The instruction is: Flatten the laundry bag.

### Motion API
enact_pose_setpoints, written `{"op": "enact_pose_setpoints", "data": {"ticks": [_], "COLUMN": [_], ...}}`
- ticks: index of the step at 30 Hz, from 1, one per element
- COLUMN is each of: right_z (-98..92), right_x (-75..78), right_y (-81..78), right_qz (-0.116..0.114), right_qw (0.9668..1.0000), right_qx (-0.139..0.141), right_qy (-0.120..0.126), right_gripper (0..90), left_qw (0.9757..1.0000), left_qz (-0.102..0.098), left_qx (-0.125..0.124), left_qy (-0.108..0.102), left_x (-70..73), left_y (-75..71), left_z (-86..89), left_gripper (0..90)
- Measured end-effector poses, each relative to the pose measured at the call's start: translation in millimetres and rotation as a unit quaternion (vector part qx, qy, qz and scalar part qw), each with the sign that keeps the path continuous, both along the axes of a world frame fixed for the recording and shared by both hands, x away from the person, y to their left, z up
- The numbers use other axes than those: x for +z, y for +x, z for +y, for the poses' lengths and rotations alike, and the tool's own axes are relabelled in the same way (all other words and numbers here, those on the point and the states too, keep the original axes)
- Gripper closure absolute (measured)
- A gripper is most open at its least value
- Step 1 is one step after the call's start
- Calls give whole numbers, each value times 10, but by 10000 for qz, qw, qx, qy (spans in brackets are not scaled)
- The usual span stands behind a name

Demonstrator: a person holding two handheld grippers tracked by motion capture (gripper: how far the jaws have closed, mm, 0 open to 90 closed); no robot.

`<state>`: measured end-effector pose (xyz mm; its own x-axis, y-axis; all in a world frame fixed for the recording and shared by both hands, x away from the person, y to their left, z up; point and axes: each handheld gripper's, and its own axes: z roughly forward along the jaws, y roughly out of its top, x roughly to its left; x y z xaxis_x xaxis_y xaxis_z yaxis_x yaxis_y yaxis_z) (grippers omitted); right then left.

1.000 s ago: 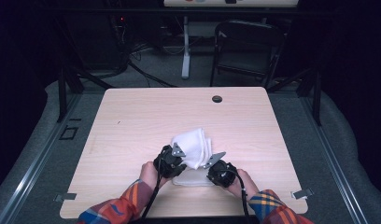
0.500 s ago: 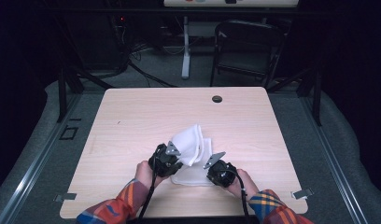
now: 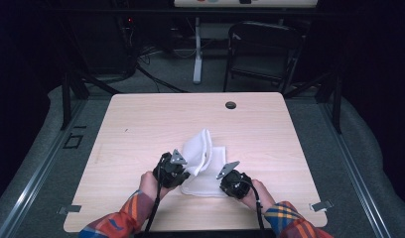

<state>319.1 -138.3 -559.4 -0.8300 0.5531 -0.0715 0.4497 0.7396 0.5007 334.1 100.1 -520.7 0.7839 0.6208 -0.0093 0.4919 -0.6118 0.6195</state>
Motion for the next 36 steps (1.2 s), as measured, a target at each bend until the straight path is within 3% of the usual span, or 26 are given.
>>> {"op": "enact_pose_setpoints", "data": {"ticks": [12, 36], "right_z": [1, -21], "right_x": [-5, 0], "right_y": [9, 94], "right_qz": [-45, -244], "right_qw": [9999, 9988], "right_qx": [-101, -356], "right_qy": [17, -222], "right_gripper": [900, 900], "left_qw": [9997, 9987], "left_qz": [59, 99], "left_qx": [255, 477], "left_qy": [-11, 144], "left_x": [-37, -104], "left_y": [17, 40], "left_z": [110, 85], "left_gripper": [806, 806]}}
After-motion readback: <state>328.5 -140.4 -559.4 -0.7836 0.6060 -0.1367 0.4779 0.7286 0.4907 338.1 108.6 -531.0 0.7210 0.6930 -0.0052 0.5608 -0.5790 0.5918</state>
